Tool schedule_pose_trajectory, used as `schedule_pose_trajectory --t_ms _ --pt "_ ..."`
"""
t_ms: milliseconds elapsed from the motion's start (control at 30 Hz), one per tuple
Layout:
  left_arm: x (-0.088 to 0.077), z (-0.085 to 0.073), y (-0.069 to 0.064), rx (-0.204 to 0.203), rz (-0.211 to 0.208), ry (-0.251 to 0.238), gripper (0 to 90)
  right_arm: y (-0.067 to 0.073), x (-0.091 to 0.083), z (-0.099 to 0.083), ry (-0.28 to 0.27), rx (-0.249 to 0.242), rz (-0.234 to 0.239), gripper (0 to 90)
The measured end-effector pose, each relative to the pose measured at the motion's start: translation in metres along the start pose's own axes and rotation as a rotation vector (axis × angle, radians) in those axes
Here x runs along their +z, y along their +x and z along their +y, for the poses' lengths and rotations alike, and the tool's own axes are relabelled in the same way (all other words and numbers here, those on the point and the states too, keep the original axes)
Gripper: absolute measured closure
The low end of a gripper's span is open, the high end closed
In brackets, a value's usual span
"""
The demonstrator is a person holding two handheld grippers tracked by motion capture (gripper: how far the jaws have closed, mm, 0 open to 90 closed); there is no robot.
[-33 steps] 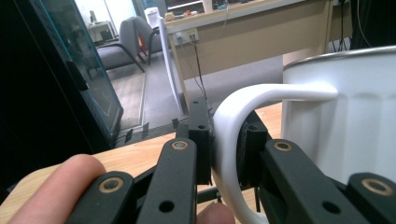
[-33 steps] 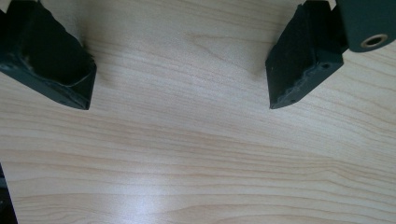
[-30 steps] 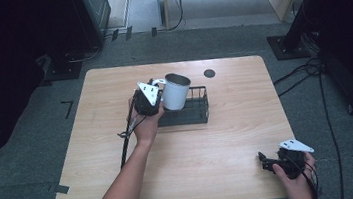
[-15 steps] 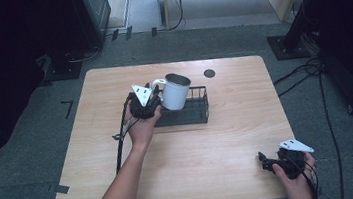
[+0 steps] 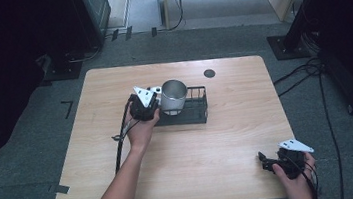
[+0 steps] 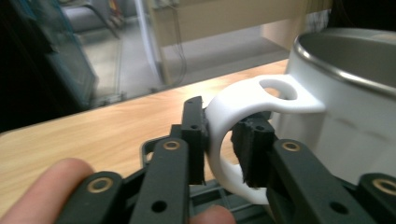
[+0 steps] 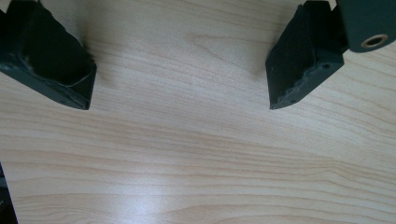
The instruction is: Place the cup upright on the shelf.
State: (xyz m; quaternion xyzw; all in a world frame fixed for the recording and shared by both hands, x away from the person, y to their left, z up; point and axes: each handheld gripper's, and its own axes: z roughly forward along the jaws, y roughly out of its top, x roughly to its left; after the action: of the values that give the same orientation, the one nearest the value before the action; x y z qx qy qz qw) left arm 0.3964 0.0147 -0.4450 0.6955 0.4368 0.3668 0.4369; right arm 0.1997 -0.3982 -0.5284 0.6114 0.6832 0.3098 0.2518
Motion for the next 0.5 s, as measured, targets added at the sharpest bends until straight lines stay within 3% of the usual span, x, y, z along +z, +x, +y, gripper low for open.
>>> schedule_pose_trajectory --t_ms 233,500 --pt "-0.002 -0.0019 0.0038 -0.028 -0.021 0.014 76.0 0.0 0.0001 0.0 0.0 -0.001 0.0 7.9" --pt "-0.0072 -0.0043 0.0076 -0.048 -0.069 0.05 61.5 0.0001 0.0 0.0001 0.0 0.0 0.0 7.9"
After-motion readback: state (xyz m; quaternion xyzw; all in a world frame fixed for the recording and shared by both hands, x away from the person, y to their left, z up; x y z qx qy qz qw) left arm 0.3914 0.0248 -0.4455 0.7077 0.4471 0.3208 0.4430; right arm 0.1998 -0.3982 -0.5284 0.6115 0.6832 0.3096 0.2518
